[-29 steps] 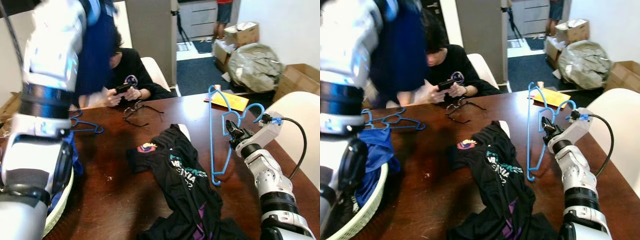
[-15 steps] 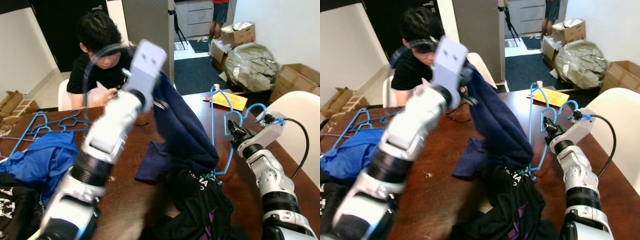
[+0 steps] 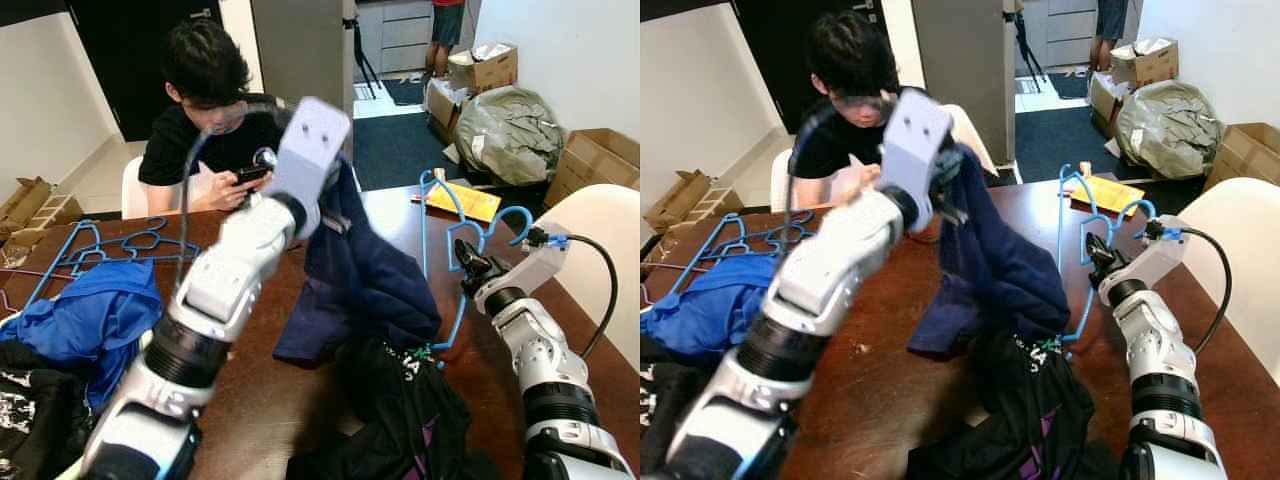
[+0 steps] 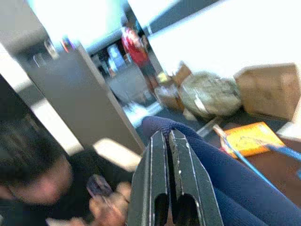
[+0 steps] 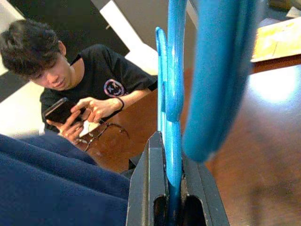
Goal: Hang hanger
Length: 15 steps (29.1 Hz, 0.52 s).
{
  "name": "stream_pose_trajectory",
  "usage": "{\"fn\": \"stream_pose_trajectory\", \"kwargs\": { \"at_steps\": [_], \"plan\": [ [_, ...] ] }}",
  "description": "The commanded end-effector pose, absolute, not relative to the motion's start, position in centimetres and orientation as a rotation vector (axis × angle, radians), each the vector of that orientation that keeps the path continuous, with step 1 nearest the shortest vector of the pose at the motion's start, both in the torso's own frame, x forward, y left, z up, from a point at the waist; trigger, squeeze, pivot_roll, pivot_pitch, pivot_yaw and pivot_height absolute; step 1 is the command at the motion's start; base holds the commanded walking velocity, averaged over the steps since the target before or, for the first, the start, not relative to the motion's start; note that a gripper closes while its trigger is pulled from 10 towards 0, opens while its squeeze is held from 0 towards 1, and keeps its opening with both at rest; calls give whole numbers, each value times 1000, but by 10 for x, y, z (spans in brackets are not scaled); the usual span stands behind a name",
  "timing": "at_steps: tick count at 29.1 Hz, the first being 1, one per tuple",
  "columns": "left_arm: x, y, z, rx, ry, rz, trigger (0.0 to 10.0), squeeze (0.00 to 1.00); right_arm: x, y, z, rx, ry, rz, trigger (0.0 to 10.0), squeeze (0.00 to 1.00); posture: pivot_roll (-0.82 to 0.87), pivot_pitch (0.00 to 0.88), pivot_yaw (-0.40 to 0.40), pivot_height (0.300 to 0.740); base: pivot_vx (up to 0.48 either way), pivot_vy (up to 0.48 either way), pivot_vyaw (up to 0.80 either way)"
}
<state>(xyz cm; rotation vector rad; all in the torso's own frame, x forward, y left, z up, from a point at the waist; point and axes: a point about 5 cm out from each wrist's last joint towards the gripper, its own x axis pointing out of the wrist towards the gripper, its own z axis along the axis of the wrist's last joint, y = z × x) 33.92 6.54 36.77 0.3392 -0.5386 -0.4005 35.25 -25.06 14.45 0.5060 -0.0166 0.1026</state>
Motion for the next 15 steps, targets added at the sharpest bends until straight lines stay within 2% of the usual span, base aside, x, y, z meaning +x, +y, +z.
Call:
{"fn": "stream_pose_trajectory", "kwargs": {
  "at_steps": [1, 4, 6, 9, 11, 15],
  "plan": [
    [340, 88, 428, 407, -713, -321, 0, 0, 356, -244, 143, 511, -1, 123, 10000, 0, 25, 0, 53, 735, 0, 0, 0],
    [340, 88, 428, 407, -713, -321, 0, 0, 356, -244, 143, 511, -1, 123, 10000, 0, 25, 0, 53, 735, 0, 0, 0],
    [338, 90, 466, 446, -797, -302, 0, 0, 357, -242, 143, 510, -3, 132, 10000, 0, 19, 0, 64, 735, 0, 0, 0],
    [337, 88, 477, 463, -821, -300, 0, 0, 357, -241, 142, 510, -4, 135, 10000, 0, 17, 0, 67, 735, 0, 0, 0],
    [337, 83, 493, 531, -853, -281, 0, 0, 355, -240, 143, 526, -27, 161, 10000, 0, 6, 0, 75, 735, 0, 0, 0],
    [338, 83, 495, 560, -857, -270, 0, 0, 354, -240, 144, 535, -38, 177, 10000, 0, 6, 0, 75, 735, 0, 0, 0]
  ]
}}
